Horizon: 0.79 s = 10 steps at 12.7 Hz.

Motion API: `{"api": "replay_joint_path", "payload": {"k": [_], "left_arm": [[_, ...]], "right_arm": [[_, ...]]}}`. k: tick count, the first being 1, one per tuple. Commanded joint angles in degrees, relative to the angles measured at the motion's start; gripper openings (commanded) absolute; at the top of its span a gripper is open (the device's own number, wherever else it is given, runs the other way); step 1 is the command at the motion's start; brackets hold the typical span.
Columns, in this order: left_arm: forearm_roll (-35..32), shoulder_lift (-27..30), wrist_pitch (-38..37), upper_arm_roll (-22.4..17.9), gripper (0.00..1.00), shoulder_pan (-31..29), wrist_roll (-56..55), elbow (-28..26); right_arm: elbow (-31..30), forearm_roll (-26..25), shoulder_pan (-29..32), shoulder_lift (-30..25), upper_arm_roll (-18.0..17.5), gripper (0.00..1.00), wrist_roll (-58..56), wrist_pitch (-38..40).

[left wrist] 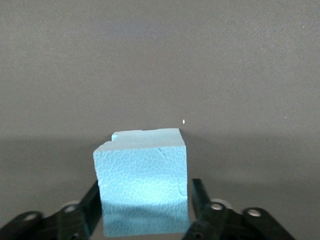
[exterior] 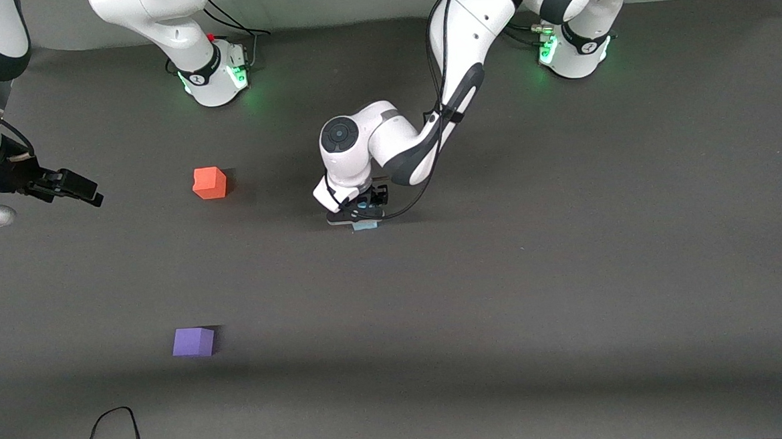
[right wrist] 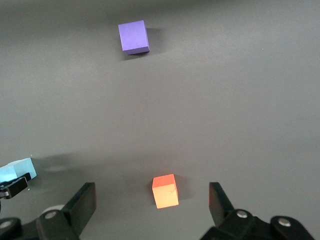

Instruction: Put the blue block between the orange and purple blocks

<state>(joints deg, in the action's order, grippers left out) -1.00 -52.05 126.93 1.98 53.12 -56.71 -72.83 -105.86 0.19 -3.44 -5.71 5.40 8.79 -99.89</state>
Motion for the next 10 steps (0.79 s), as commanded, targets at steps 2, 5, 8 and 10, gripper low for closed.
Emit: {"api": "replay_joint_path", "payload": {"k": [2,5,8,10], "left_arm": [[1.43,4.65,-5.96,0.12,1.0,-3.71,0.36,1.46],[8.01,11.86,-14.48,2.14,1.0,-15.11,11.14,0.15],[10.14,21.52,-17.06,2.15,1.0,-29.79,25.29,-10.72],[10.05,27.24,-19.51,1.88,1.0,-38.49,37.04,-16.89]], "right_arm": [[0.91,0.51,-0.25,0.17,-1.88,1.0,-0.18,0.05],[2.93,0.51,-0.51,1.75,-4.51,1.0,0.0,0.05],[7.06,0.6,-0.43,5.52,-12.67,1.0,4.97,0.14],[9.87,0.51,-0.43,8.94,-19.95,1.0,12.18,0.14]]}}
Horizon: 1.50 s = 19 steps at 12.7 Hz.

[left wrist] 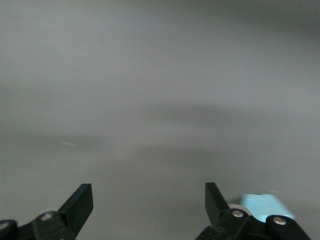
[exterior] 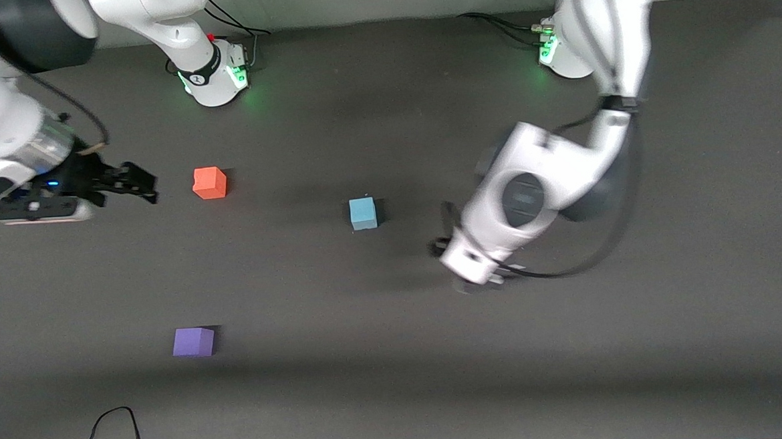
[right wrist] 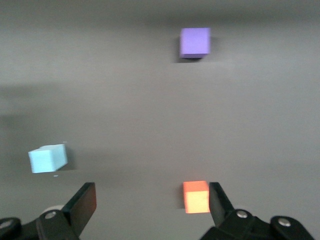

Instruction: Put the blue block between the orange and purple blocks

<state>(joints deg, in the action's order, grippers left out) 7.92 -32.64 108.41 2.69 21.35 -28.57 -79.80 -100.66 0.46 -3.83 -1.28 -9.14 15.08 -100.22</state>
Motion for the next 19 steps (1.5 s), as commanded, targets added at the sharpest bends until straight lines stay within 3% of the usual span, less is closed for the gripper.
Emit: {"api": "replay_joint_path", "payload": {"k": [1,4,8,13,16,19], "left_arm": [[0.78,9.43,-4.31,1.09,1.0,-11.55,15.67,-10.29],[-4.73,14.61,-9.34,0.82,1.0,-21.86,26.1,-10.29],[-7.48,23.13,-15.92,0.73,1.0,-28.38,32.95,-10.29],[-7.57,31.84,-23.23,0.82,1.0,-28.65,33.49,-10.12],[-7.22,32.64,-24.38,1.17,1.0,-27.6,33.41,-8.45],[-7.3,32.12,-24.47,-3.65,1.0,-19.53,32.35,-7.92]], "right_arm": [[5.64,0.24,-0.04,6.09,-8.41,1.0,8.71,0.38],[5.3,-0.63,-0.12,10.4,-17.03,1.0,17.06,-4.79],[2.75,-9.75,-0.21,19.53,-25.91,1.0,25.77,-12.78],[-0.14,-28.8,-2.32,34.3,-30.76,1.0,42.98,-23.42],[-5.24,-36.12,-2.41,37.65,-31.03,1.0,51.69,-31.69],[-7.44,-40.88,-2.5,40.2,-31.03,1.0,57.68,-34.59]]}}
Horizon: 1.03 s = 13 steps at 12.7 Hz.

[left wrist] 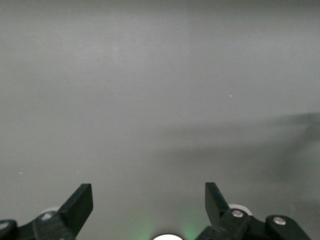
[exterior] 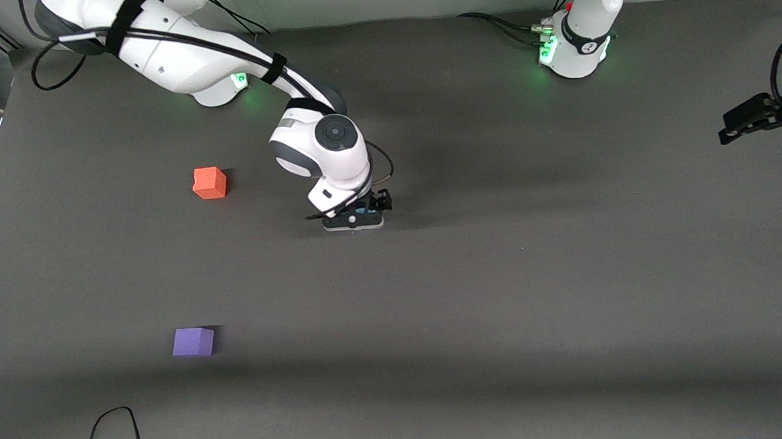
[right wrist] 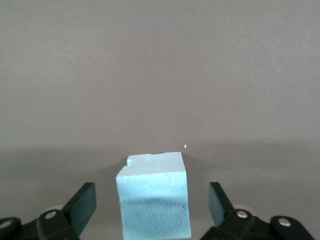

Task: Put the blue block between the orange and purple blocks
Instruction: 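Carry the blue cube with the right gripper toward the orange cube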

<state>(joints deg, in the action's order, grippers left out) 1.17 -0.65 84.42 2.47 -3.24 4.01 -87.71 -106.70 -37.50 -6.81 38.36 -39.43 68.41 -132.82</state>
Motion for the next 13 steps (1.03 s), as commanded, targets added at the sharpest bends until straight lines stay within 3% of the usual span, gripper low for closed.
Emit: {"api": "replay_joint_path", "payload": {"k": [1,5,6,10,12,13], "left_arm": [[-0.64,-0.05,-0.31,-3.61,1.0,5.6,-0.23,-0.09],[-0.73,0.04,0.13,-3.44,1.0,5.34,0.12,-0.36],[-0.73,0.04,0.04,-3.35,1.0,5.35,0.21,-0.36],[-0.73,0.04,0.31,-3.18,1.0,5.43,0.56,-0.36],[-0.73,0.04,0.22,-3.0,1.0,5.17,0.83,-0.36],[-0.73,0.04,0.22,-3.0,1.0,5.34,0.91,-0.36]], "right_arm": [[-1.84,-3.02,0.05,0.67,-0.73,1.0,4.8,-2.44],[-2.2,-3.11,0.04,0.67,-0.73,0.43,5.24,-2.44],[-2.2,-3.11,0.3,0.67,-0.73,0.34,5.15,-2.18],[-1.67,-0.58,3.19,-4.24,-1.6,0.34,0.52,3.68],[-1.76,12.72,5.31,-11.68,-0.92,0.35,-11.21,5.81],[-1.76,20.45,5.14,-16.34,3.27,0.36,-17.81,7.47]]}}
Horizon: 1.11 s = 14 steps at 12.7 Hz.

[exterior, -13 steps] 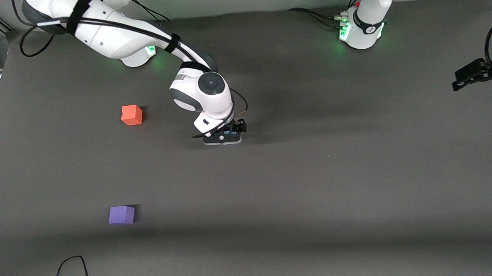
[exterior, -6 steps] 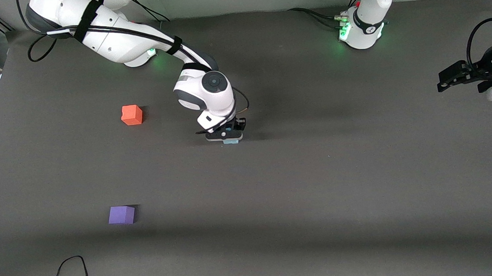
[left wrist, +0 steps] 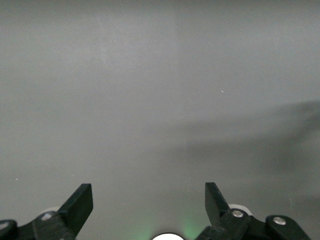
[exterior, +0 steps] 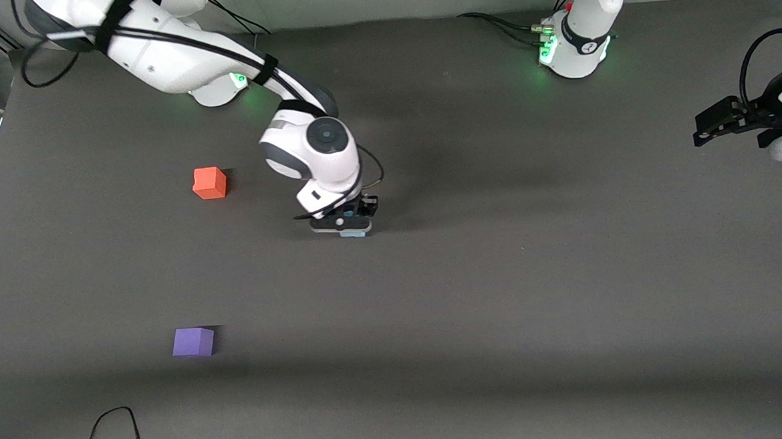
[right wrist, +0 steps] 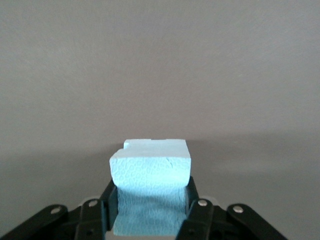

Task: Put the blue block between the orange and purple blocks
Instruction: 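Carry the blue cube with the right gripper toward the orange cube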

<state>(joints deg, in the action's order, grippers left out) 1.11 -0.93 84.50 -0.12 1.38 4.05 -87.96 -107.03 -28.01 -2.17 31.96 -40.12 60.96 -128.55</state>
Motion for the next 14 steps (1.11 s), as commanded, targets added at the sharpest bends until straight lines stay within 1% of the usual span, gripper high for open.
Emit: {"api": "replay_joint_path", "payload": {"k": [1,2,3,4,5,6,7,8,9,10,11,12,14], "left_arm": [[-0.67,0.31,0.05,-0.49,1.0,0.81,0.87,-0.1],[-0.67,0.31,0.05,-0.49,1.0,0.9,0.96,-0.19],[-0.67,0.31,-0.04,-0.49,1.0,0.9,1.39,-0.19],[-0.75,0.4,-0.3,-0.49,1.0,0.81,2.01,-0.28],[-0.75,0.49,-0.31,-0.49,1.0,0.81,2.97,-0.28],[-0.75,0.49,-0.39,-0.49,1.0,0.81,3.15,-0.37],[-0.75,0.49,-0.39,-0.49,1.0,0.81,3.16,-0.28],[-0.75,0.4,-0.22,-0.49,1.0,0.81,3.16,-0.28],[-0.75,0.4,-0.22,-0.49,1.0,0.81,3.16,-0.28],[-0.75,0.4,-0.22,-0.49,1.0,0.81,3.16,-0.28],[-0.75,0.31,-0.04,-0.49,1.0,0.9,3.16,-0.28],[-0.84,0.22,-0.04,-0.58,1.0,0.9,3.16,-0.28],[-1.19,0.22,0.22,-0.49,1.0,0.9,3.07,-0.28]], "right_arm": [[-1.77,17.05,0.41,-14.07,7.47,0.37,-16.69,4.61],[-2.3,20.33,0.41,-17.25,11.34,0.37,-22.5,6.97],[-3.43,21.4,0.32,-19.63,15.81,0.38,-27.43,8.3],[-5.53,22.02,0.32,-22.09,19.69,0.4,-32.09,8.49],[-7.99,23.33,0.32,-24.29,24.34,0.41,-37.7,7.97],[-9.76,26.04,0.23,-25.62,29.0,0.41,-44.81,7.79],[-11.17,30.33,0.15,-26.15,33.31,0.41,-51.75,7.7],[-12.83,32.64,0.15,-26.07,36.05,0.41,-56.17,7.18],[-16.07,32.84,0.15,-26.07,37.21,0.41,-57.61,3.52],[-20.71,32.84,0.15,-25.72,37.91,0.41,-58.67,-2.87],[-24.15,32.84,0.23,-24.24,38.27,0.41,-60.42,-9.2],[-25.06,32.84,0.23,-22.31,38.88,0.41,-61.66,-12.65],[-25.33,32.84,0.23,-19.22,39.33,0.41,-62.63,-16.02]]}}
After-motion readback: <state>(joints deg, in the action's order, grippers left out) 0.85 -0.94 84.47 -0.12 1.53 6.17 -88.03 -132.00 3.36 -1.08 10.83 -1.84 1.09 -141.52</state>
